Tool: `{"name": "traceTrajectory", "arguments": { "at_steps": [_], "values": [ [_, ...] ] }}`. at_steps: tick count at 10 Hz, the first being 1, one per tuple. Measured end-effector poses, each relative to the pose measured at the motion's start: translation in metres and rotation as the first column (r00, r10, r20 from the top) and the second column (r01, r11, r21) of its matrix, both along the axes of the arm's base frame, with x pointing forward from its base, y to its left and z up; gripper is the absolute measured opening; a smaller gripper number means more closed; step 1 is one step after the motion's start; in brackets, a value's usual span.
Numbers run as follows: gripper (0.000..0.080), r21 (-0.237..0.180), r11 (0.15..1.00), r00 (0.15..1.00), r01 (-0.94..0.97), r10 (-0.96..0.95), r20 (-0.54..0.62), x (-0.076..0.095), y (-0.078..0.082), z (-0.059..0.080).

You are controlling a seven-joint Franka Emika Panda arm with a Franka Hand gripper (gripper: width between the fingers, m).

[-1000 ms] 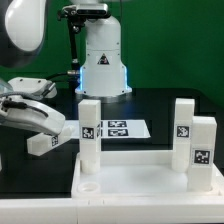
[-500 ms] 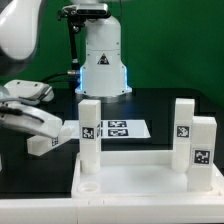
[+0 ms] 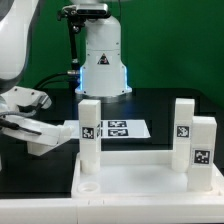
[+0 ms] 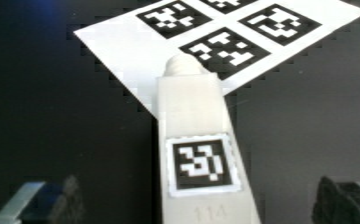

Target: Assemble desk

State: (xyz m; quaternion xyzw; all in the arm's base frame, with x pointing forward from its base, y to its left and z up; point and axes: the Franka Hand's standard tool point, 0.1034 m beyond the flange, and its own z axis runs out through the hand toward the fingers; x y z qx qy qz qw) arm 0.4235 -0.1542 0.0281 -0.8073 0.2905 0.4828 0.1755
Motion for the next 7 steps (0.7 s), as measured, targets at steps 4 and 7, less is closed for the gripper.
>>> {"name": "traceTrajectory", "arguments": {
  "at_steps": [4, 7],
  "values": [
    [0.0649, -0.02, 1.0, 0.998, 0.016, -0.017, -0.052, -0.006, 0.004, -0.016],
    [0.0528, -0.025, 1.0, 0.999, 0.009, -0.01, -0.047, -0.005, 0.004, -0.018]
  ]
}}
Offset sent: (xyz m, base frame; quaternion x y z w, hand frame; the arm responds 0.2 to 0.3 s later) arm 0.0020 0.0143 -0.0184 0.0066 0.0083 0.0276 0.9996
